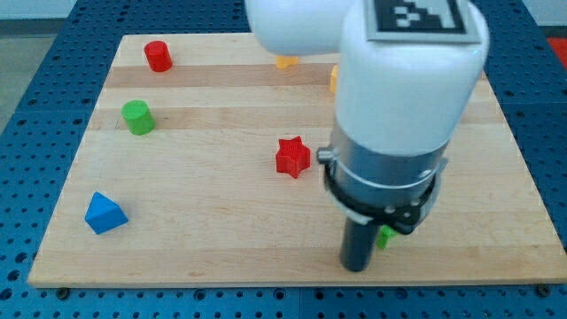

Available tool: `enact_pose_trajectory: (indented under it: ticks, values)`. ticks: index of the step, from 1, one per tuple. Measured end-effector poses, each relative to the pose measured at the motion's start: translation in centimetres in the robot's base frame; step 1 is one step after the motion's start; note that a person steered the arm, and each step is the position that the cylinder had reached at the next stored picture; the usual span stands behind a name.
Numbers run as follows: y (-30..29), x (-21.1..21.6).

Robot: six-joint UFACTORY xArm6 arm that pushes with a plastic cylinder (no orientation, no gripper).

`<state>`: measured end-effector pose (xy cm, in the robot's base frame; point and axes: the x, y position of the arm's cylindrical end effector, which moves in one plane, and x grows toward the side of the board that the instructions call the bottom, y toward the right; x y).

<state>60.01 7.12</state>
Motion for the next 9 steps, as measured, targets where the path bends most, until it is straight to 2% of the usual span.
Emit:
enact_pose_trajectory:
  ticks: [1,2,3,5,9]
  values:
    - [2.0,-2.4]
    - [2.0,-2.9]
    - [0.3,-2.7]
    - [-0.8,-6.8]
    - [4.8,-6.7]
